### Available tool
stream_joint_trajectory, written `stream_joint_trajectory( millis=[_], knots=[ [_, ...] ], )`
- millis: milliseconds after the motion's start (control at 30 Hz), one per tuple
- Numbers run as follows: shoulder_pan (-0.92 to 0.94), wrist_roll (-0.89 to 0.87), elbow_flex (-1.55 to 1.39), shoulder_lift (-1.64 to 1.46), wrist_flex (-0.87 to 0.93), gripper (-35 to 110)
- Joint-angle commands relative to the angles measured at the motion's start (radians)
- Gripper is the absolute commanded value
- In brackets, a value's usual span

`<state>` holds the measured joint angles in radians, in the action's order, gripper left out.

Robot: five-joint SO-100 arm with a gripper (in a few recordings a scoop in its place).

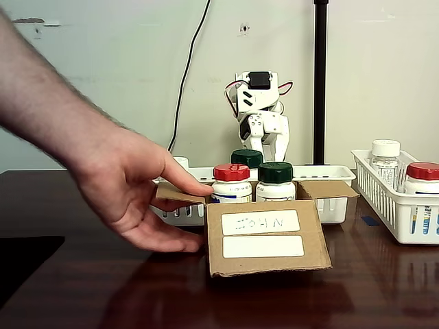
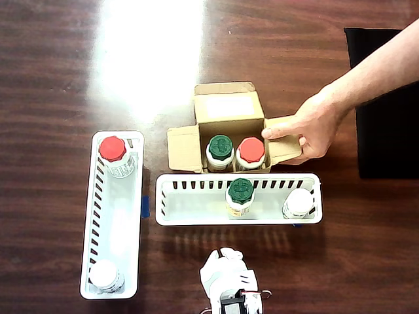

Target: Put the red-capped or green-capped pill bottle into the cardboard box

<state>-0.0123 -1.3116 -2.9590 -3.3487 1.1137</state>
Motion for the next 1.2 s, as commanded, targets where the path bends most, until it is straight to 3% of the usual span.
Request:
stream_joint_trajectory(
  millis=[0, 67, 267, 500, 1167],
  knots=[
    [-0.069, -0.064, -0.002, -0.087, 0.029, -1],
    [-0.067, -0.06, -0.002, -0.087, 0.029, -1],
    [-0.114, 0.236, -0.002, -0.087, 0.029, -1],
    [-0.117, 0.423, -0.002, -0.087, 0.029, -1],
    [-0.117, 0.56, -0.002, -0.087, 0.029, -1]
  ],
)
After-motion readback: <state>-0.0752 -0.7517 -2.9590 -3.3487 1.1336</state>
